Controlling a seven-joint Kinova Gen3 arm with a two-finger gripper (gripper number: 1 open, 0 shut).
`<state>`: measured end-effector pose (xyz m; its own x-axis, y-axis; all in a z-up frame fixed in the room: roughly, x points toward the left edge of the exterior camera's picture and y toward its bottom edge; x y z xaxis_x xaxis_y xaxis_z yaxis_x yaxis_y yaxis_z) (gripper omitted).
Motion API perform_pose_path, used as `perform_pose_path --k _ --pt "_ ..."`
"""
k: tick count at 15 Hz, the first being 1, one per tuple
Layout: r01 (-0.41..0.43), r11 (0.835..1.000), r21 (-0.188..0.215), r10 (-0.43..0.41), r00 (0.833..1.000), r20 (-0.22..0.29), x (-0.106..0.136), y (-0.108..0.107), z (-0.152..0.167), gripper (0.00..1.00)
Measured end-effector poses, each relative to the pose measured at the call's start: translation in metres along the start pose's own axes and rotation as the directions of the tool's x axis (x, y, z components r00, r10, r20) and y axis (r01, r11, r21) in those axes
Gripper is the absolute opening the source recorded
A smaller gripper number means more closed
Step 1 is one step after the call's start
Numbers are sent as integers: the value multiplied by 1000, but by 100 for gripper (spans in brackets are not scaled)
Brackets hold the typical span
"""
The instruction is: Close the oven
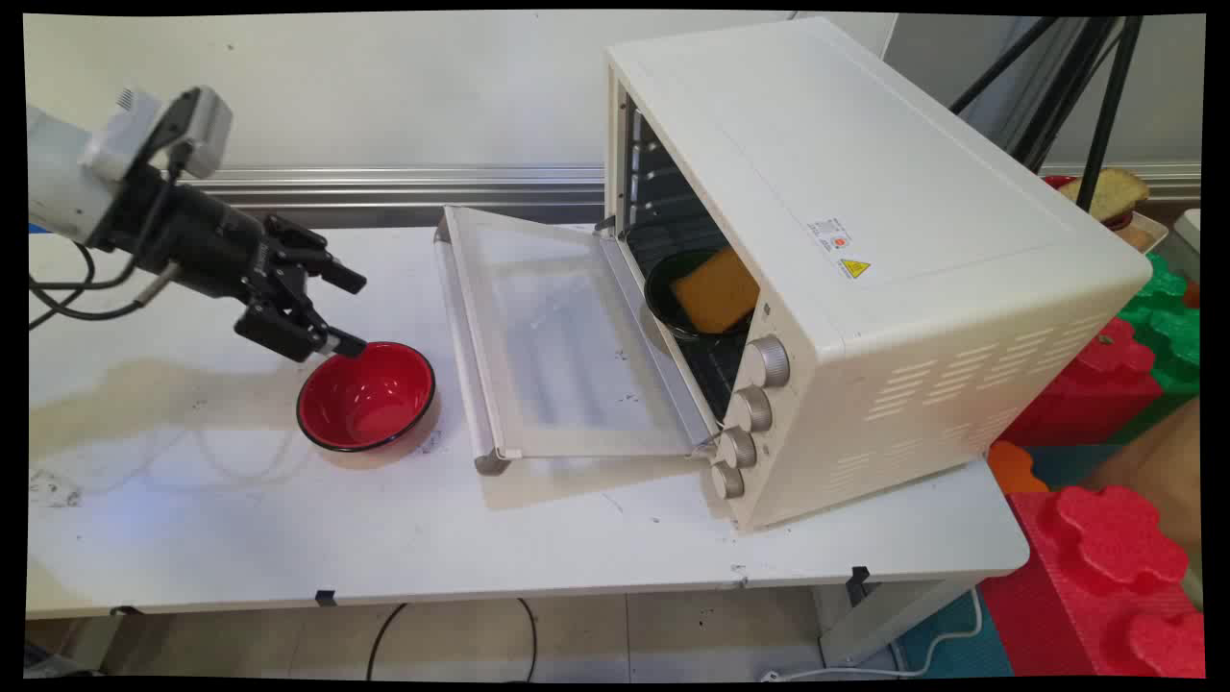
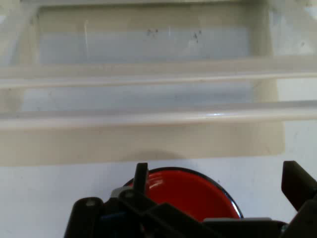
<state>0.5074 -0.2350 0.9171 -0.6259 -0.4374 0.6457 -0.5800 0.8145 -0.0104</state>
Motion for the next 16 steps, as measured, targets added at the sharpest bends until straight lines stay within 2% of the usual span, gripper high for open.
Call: perform_pose_path --k 7,16 --pt "-9 1000 -9 10 998 54 1 -5 43 100" --pt "-13 1000 -13 14 997 77 -1 -8 90 100"
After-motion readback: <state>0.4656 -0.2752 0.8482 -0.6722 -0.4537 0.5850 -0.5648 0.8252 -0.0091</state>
